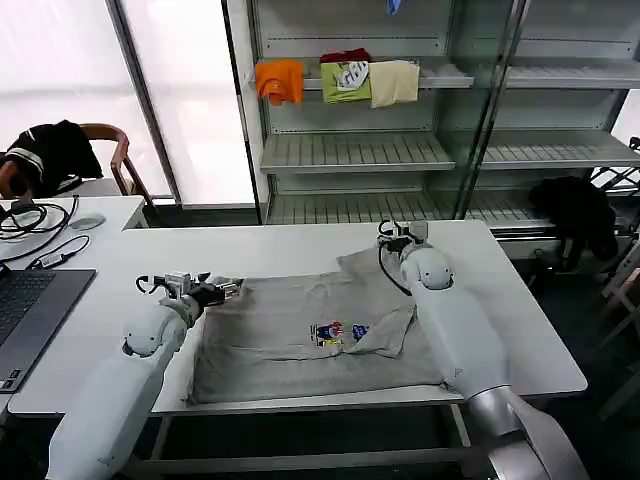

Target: Fold and organize the clothes.

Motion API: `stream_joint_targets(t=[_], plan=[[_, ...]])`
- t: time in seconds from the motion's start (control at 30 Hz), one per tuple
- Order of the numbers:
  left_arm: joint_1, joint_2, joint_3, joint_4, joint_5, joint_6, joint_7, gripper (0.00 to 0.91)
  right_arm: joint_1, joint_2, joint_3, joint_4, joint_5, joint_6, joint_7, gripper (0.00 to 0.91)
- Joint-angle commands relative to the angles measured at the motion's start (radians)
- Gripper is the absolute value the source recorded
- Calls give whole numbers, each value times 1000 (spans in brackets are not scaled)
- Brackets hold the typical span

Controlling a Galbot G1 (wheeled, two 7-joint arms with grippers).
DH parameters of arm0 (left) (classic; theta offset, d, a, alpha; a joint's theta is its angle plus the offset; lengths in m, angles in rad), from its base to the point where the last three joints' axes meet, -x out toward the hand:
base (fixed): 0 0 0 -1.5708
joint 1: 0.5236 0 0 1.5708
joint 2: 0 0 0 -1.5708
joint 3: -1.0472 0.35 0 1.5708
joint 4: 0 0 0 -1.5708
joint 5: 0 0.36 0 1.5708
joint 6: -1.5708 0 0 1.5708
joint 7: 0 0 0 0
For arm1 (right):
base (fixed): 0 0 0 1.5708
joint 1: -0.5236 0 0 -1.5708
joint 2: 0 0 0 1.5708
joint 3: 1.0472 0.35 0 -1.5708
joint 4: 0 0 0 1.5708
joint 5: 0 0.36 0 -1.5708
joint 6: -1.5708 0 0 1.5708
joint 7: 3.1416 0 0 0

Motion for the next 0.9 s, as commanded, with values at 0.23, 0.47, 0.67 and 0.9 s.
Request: stream_joint_targets(t=[0.23, 0.47, 0.67, 0.9], plan=[[4, -12, -13, 31, 5, 0, 2, 907, 2, 23, -10, -56, -31, 1, -14, 907], [6, -5, -17, 35, -5, 1, 3, 887, 0, 22, -17, -56, -33, -6, -16, 907], [15, -8, -14, 37, -3, 3, 1, 443, -13, 28, -19, -56, -35, -14, -17, 877], [27, -7, -8, 20, -1, 8, -2, 40, -33, 22, -18, -43, -31, -21, -11, 161]])
